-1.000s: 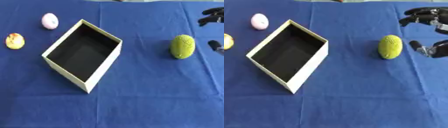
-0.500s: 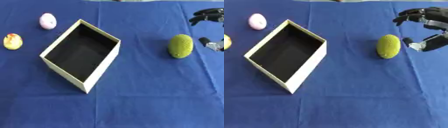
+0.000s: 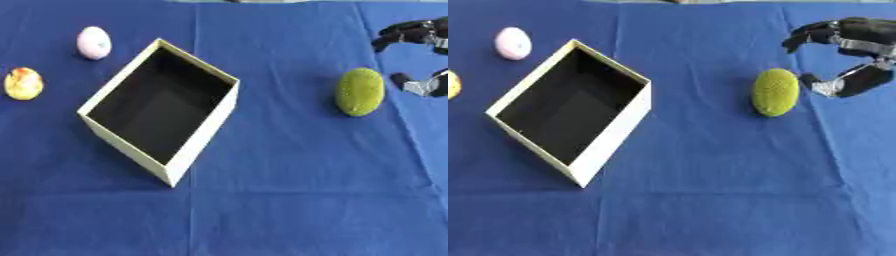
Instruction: Pick up objects on the table and place them in the box.
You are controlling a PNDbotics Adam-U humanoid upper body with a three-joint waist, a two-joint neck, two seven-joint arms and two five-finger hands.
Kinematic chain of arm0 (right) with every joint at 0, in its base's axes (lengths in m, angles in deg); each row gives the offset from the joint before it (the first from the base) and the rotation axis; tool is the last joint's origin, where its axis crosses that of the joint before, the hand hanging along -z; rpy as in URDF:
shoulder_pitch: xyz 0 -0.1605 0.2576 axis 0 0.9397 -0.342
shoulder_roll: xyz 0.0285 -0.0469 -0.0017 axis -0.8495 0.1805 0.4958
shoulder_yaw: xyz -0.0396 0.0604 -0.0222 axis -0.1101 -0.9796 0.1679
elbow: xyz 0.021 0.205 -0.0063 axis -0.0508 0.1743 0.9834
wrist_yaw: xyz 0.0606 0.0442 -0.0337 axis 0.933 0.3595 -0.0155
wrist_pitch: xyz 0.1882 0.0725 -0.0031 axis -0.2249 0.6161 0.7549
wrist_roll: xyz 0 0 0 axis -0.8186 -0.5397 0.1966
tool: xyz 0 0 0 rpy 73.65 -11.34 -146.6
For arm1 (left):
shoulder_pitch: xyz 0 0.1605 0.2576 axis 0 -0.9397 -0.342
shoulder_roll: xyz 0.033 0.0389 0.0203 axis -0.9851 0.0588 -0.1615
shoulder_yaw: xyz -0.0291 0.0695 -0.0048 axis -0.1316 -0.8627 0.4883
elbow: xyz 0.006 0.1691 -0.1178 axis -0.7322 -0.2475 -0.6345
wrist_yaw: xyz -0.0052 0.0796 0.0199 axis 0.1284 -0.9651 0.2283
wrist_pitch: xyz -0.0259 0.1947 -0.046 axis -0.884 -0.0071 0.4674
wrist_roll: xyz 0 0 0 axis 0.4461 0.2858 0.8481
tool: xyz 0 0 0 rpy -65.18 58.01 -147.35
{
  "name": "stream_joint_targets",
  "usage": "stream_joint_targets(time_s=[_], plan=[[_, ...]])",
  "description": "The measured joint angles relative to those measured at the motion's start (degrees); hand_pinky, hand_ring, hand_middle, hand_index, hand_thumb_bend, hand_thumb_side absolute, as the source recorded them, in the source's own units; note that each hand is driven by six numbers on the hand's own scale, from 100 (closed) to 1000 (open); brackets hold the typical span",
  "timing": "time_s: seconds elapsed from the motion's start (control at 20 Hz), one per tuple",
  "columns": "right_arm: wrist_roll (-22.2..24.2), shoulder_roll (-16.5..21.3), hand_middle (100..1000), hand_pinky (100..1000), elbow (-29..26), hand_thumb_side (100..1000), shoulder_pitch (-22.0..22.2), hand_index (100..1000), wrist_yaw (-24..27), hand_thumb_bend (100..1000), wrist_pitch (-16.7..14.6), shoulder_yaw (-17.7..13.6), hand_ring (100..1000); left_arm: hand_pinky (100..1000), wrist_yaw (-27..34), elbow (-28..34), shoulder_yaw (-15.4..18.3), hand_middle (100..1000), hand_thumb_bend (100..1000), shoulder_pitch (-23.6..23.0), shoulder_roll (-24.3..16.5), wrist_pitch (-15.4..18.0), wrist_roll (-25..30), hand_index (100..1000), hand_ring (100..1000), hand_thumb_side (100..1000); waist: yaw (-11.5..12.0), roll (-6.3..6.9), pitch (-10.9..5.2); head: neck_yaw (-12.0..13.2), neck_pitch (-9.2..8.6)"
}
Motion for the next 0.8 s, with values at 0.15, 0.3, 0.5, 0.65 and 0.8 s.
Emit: stream_joint_targets(time_s=[0.15,0.3,0.5,0.65,0.8], plan=[[0.3,-0.7,811,962,0.9,509,-0.6,962,-0.3,100,0.3,0.4,986,771,0.1,0.0,0.0,715,100,0.1,0.0,0.0,0.0,802,767,598,0.0,0.0,0.01,0.0,0.15],[0.6,-1.1,812,962,1.4,509,-0.8,962,-0.3,100,0.6,0.4,986,771,0.2,0.0,0.0,715,100,0.1,0.0,0.1,0.1,802,768,598,0.0,-0.01,0.01,0.0,0.23],[0.7,-1.5,812,960,1.8,528,-0.7,956,-0.9,100,0.7,1.2,981,770,0.3,0.0,0.0,713,100,0.1,0.1,-0.1,0.2,801,768,610,0.4,-0.09,0.27,0.1,0.37],[0.6,-2.3,770,956,2.9,518,-0.7,936,-1.9,100,0.6,1.6,972,769,0.6,0.0,-0.2,712,100,0.1,0.5,-0.3,0.4,800,768,615,0.4,-0.05,0.35,0.3,0.42],[0.3,-2.8,784,957,4.0,526,-0.9,941,-2.7,100,0.3,1.7,974,769,0.8,0.0,-0.3,711,100,0.1,0.5,-0.4,0.6,800,767,620,0.4,-0.05,0.41,0.4,0.43]])
